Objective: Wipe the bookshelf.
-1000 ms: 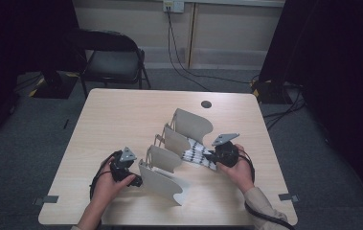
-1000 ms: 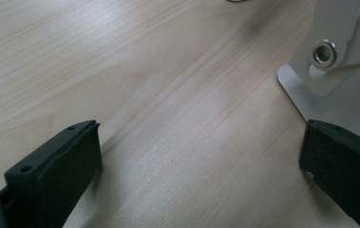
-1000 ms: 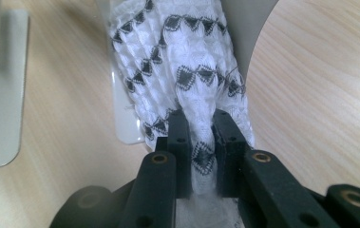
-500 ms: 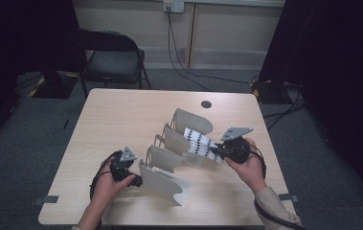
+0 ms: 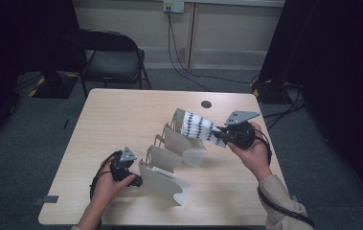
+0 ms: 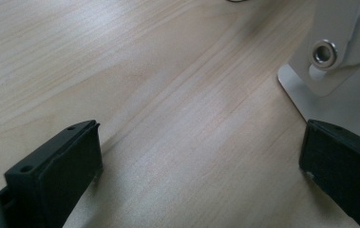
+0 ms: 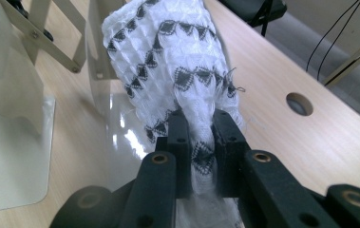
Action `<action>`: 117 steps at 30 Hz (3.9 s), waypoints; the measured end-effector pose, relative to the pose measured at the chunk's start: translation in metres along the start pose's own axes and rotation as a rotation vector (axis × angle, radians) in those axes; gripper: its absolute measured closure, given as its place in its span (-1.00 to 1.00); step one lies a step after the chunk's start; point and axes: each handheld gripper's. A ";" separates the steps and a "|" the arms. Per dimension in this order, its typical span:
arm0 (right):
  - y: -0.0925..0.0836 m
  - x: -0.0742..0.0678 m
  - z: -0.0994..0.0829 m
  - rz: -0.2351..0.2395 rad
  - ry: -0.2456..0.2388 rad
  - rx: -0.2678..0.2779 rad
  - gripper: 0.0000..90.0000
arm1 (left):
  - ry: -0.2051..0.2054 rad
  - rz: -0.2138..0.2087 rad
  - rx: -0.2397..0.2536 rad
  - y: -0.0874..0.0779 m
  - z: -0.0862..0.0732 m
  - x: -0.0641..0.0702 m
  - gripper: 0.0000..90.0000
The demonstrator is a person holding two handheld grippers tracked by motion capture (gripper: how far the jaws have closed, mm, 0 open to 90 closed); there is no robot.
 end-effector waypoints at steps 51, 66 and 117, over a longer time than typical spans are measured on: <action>0.021 -0.005 -0.123 0.055 0.211 -0.124 0.77 | 0.000 -0.002 0.003 0.000 0.000 0.000 -1.00; -0.007 -0.004 -0.126 -0.001 0.208 -0.096 0.27 | 0.002 -0.003 0.002 0.000 0.000 0.000 -1.00; 0.039 0.003 -0.114 0.026 0.176 -0.151 0.19 | 0.017 -0.004 0.001 0.001 0.001 -0.001 -1.00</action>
Point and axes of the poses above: each handheld gripper's, and its own axes: y roughly forward along the jaws, z roughly out of its top, x roughly to its right, and after that the axes turned 10 degrees about z, right-handed
